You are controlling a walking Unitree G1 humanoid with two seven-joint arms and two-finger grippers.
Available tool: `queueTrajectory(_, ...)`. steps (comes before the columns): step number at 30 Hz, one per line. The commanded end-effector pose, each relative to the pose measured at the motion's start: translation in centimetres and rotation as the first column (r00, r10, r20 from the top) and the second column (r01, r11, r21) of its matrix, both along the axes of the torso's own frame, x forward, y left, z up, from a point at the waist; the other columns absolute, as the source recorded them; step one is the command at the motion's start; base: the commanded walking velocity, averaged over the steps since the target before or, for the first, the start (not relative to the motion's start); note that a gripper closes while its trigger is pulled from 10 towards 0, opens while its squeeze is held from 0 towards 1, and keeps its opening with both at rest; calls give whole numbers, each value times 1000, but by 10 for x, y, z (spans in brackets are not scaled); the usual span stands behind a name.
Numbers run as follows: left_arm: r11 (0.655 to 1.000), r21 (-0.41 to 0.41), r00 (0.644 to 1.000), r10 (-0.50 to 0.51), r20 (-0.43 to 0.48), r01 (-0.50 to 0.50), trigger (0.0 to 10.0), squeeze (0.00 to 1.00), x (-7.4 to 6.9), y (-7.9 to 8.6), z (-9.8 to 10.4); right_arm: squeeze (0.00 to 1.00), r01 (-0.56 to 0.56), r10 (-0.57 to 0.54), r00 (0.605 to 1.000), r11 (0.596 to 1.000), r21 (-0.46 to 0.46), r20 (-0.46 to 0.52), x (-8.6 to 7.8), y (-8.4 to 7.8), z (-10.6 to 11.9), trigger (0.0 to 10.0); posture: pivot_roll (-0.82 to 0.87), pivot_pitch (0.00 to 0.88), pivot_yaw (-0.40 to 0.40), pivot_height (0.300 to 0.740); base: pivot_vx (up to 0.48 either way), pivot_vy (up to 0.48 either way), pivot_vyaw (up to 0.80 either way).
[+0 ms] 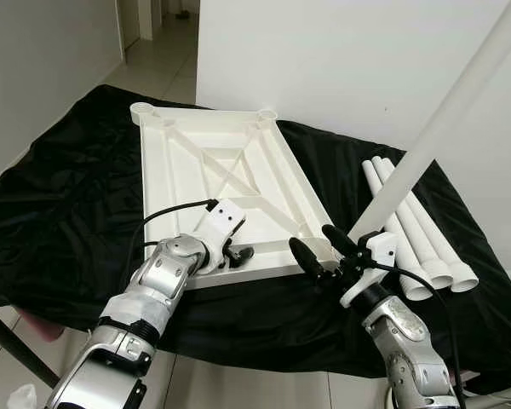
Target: Building children table
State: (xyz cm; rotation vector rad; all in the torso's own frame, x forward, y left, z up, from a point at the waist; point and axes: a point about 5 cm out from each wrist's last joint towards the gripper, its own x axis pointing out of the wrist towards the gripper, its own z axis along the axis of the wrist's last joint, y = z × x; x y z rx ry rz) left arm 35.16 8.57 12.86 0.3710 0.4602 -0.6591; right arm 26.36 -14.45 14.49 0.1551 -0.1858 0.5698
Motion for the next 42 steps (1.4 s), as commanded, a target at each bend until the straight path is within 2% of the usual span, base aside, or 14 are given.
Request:
queueTrajectory(1, 942, 119, 947, 301, 116, -314, 10000, 0, 10, 24, -4, 0, 11, -11, 1000, 1000, 0, 1, 0, -2, 2, 10000, 45, 11, -111, 740, 0, 0, 0)
queueTrajectory(2, 936, 112, 939, 321, 125, -335, 6314, 0, 11, 26, -2, 0, 15, -15, 1000, 1000, 0, 1, 0, -3, 3, 10000, 43, 13, -108, 740, 0, 0, 0)
queueTrajectory(3, 931, 106, 933, 335, 134, -349, 3098, 0, 13, 27, -1, 0, 19, -19, 1000, 1000, 0, 1, 0, -3, 3, 10000, 43, 14, -108, 740, 0, 0, 0)
queueTrajectory(4, 929, 103, 930, 341, 138, -356, 745, 0, 13, 28, 0, 0, 25, -25, 1000, 1000, 1, -1, 0, -3, 2, 10000, 43, 15, -107, 740, 0, 0, 0)
queueTrajectory(5, 929, 103, 930, 341, 138, -356, 745, 0, 13, 28, 0, 0, 25, -25, 1000, 1000, 1, -1, 0, -3, 2, 10000, 43, 15, -107, 740, 0, 0, 0)
queueTrajectory(6, 922, 98, 922, 360, 144, -375, 0, 0, 14, 31, 1, 0, 33, -33, 999, 999, 2, -2, 1, -3, 2, 10000, 42, 15, -105, 740, 0, 0, 0)
queueTrajectory(16, 917, 121, 920, 362, 148, -380, 0, 0, 13, 34, 1, 0, 38, -38, 999, 999, 4, -8, 1, -3, 3, 10000, 44, 18, -106, 740, 0, 0, 0)
queueTrajectory(22, 900, 145, 906, 386, 176, -412, 0, 0, 10, 44, 7, 0, 46, -46, 999, 999, -7, -17, 1, -4, 0, 10000, 47, 23, -106, 740, 0, 0, 0)
queueTrajectory(28, 884, 142, 891, 424, 163, -446, 0, 0, 4, 52, 5, 0, 44, -44, 999, 999, -7, -25, 0, -3, -2, 10000, 51, 28, -107, 740, 0, 0, 0)
queueTrajectory(29, 866, 171, 879, 441, 182, -470, 0, 0, 3, 61, 5, 0, 44, -44, 999, 999, -8, -29, 0, -3, -3, 10000, 51, 30, -106, 740, 0, 0, 0)
queueTrajectory(33, 850, 191, 866, 454, 209, -492, 0, 0, 2, 70, 6, 0, 44, -45, 998, 999, -11, -32, -1, -3, -4, 10000, 49, 33, -106, 740, 0, 0, 0)
queueTrajectory(34, 827, 214, 850, 474, 228, -519, 0, 0, 0, 83, 9, 0, 46, -47, 998, 999, -14, -36, -1, -4, -5, 10000, 49, 35, -107, 740, 0, 0, 0)
queueTrajectory(38, 817, 219, 842, 488, 230, -534, 0, 0, -2, 89, 11, 0, 47, -48, 998, 999, -15, -38, -1, -5, -5, 10000, 51, 35, -108, 740, 0, 0, 0)
queueTrajectory(42, 773, 223, 801, 541, 255, -594, 0, 0, -14, 107, 22, 0, 47, -48, 998, 999, -28, -42, -2, -6, -7, 10000, 46, 35, -103, 740, 0, 0, 0)
